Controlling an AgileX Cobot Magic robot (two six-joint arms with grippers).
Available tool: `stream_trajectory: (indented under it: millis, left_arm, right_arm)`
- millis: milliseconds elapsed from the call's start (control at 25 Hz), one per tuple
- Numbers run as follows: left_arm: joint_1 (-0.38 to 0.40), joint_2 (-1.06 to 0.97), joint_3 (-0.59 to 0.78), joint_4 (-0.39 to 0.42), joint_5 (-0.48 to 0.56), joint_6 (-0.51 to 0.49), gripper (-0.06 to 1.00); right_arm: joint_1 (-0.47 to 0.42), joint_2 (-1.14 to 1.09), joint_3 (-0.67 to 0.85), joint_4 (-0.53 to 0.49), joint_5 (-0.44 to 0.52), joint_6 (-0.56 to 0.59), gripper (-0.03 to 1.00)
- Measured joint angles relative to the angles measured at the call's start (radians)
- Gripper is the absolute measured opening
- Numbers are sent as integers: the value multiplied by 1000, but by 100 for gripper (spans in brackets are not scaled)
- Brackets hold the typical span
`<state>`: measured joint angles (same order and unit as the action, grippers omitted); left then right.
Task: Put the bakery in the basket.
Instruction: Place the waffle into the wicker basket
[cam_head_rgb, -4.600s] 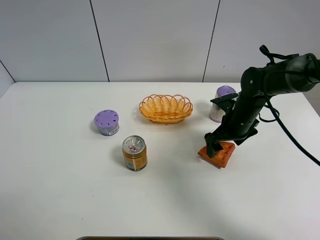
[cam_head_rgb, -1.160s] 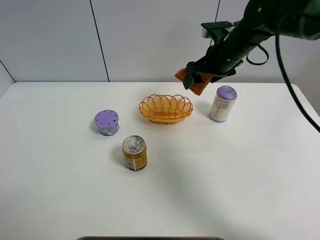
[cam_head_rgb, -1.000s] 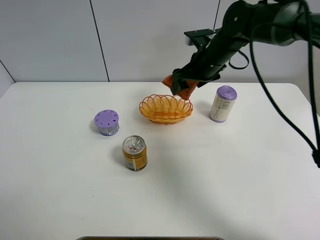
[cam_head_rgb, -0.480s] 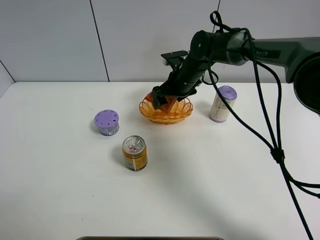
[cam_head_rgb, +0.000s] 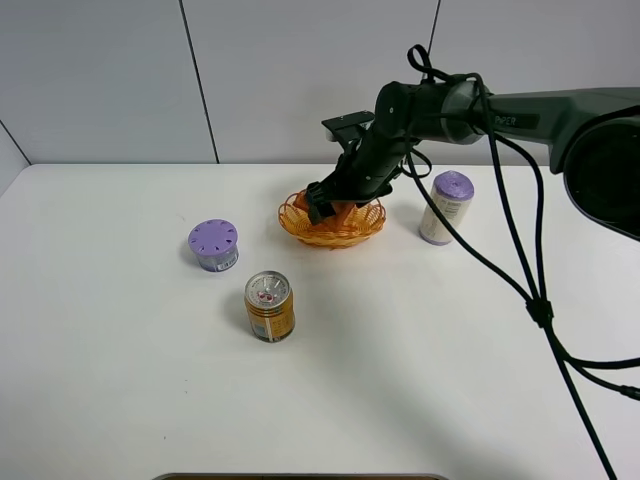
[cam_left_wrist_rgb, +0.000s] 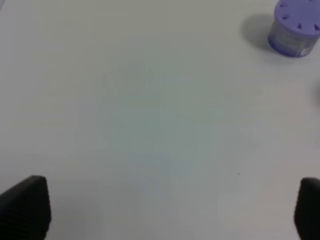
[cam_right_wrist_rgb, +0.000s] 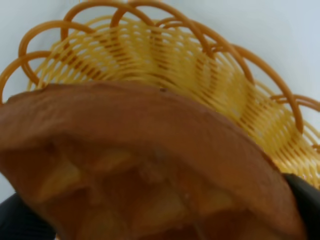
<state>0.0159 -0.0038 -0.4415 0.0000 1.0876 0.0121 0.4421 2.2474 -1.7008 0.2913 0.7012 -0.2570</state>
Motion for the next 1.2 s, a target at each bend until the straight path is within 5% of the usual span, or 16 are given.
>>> stream_trajectory:
  millis: [720,1200]
  left_arm:
    - [0,0,0,0,0,0,99]
    - [0,0,0,0,0,0,99]
  right_arm:
    - [0,-30,-38,3,88,47,91]
    - [0,-39,-286,-10,485,118,91]
